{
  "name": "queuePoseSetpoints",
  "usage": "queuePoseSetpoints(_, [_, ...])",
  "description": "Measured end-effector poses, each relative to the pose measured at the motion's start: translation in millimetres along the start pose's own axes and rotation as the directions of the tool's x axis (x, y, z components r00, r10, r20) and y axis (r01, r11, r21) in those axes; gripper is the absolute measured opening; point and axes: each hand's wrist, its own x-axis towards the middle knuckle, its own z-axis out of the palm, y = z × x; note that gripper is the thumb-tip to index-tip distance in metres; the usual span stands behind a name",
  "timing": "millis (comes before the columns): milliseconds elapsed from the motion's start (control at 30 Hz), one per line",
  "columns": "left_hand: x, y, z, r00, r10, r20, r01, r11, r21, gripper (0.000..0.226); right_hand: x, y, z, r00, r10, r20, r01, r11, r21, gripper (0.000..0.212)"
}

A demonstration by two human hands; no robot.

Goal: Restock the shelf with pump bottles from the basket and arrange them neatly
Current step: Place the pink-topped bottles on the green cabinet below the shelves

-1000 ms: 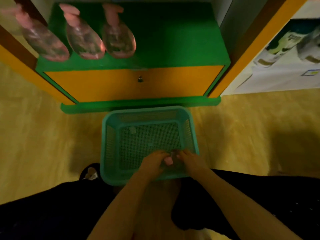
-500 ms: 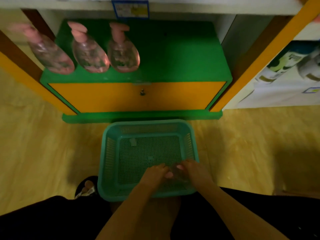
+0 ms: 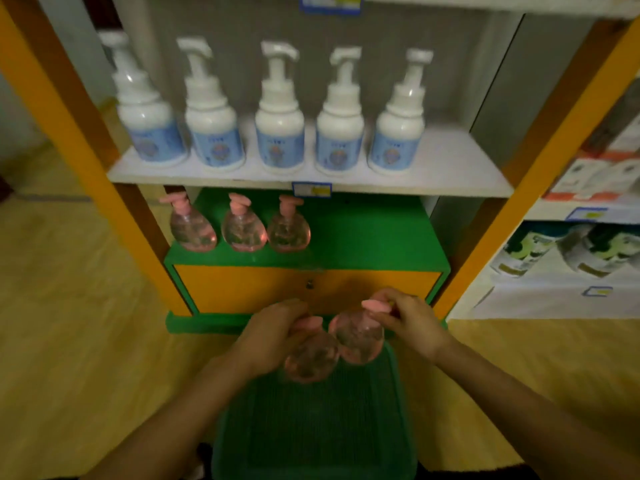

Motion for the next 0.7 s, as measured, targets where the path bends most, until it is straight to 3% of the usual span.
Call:
queuePoseSetpoints(100, [5,12,-38,0.991,0.04,-0.124,-0.043,0.999,-0.018,0.017,21,-25,-34,0.997,-0.066,-0.033,0.064,0.995,-0.08,0.019])
queuePoseSetpoints(333, [23,20,-83,0.92,0.027,-0.392,-0.026,1.0,0.007,0.015,66,-62,-80,0.996,-0.075,-0.056,0.064,0.983,-0.172,0.019])
queuePoseSetpoints(700, [49,5,-84,0.86,-0.062,-0.506,0.012,0.995,-0.1,0.011,145,-44,-42,0.991,0.111,-0.076,-0.126,0.961,-0.246,0.021])
